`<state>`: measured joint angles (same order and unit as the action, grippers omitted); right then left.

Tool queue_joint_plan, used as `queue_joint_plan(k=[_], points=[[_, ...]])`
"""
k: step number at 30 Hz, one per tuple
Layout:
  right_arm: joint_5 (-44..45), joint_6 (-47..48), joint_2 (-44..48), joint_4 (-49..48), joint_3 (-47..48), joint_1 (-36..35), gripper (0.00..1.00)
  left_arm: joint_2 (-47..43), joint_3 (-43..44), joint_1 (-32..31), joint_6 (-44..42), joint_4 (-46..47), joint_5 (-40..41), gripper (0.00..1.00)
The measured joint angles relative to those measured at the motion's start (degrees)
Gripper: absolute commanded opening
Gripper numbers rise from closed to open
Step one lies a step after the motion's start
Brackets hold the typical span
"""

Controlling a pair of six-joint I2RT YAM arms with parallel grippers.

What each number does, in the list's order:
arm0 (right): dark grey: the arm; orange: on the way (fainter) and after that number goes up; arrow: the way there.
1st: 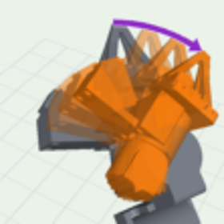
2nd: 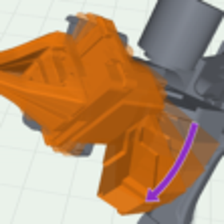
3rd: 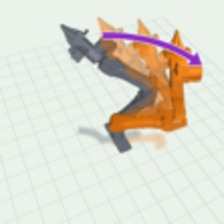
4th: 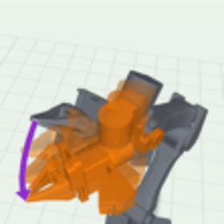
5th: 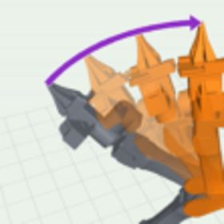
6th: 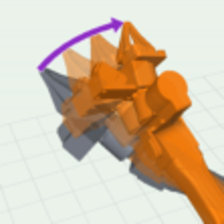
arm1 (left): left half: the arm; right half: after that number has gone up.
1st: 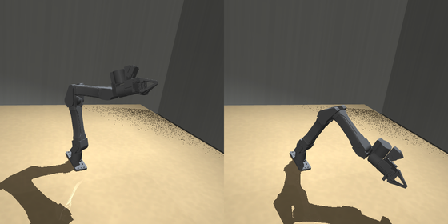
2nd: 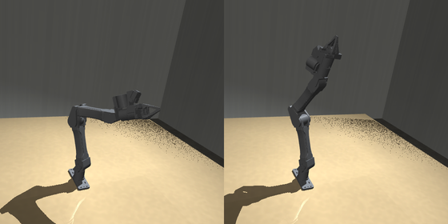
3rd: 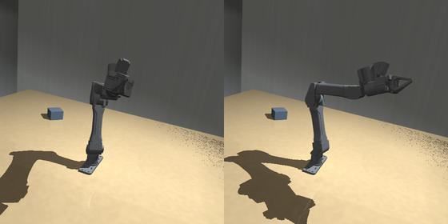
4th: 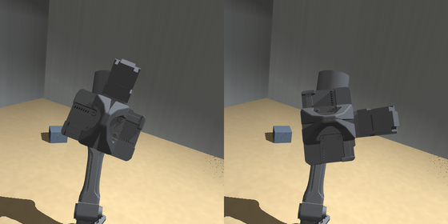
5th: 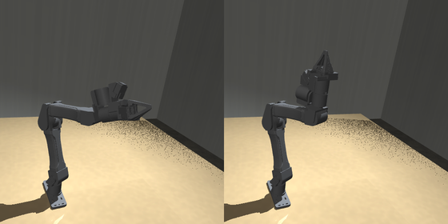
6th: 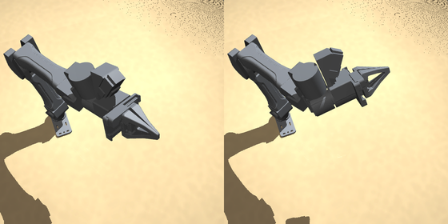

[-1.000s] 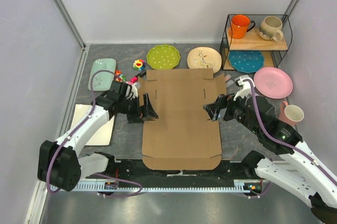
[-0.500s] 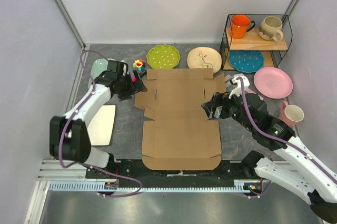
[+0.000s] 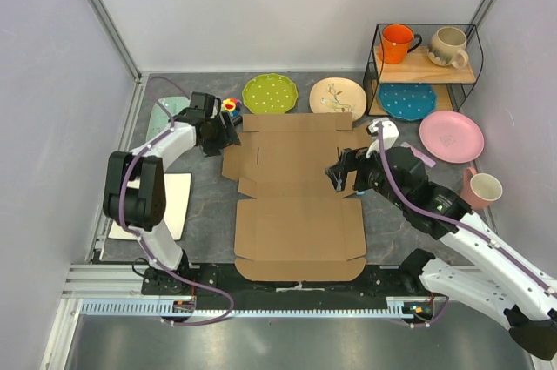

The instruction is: Fold the paper box

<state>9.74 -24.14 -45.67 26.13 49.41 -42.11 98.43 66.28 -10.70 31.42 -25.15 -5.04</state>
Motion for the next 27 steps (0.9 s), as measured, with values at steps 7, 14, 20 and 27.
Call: queue_joint_plan(k=[7,14,20,27], points=[[0.0,0.4,-2.7,-0.9,0.0,0.0,0.98,3.9,-0.1,-0.2,-3.1,3.0,-1.4,0.39],[-0.2,0.2,-4.9,-3.4,0.0,0.0,0.98,3.8,-2.9,-1.9,-9.5,3.0,-2.4,0.13],[-0.4,0.1,-6.2,-4.3,0.4,0.0,0.98,1.7,-3.7,-3.0,-15.0,2.7,-2.8,0.02],[2.7,0.2,-10.4,-5.4,3.6,0.0,0.96,-5.4,-6.4,-6.4,-21.8,3.6,-2.6,0.02]])
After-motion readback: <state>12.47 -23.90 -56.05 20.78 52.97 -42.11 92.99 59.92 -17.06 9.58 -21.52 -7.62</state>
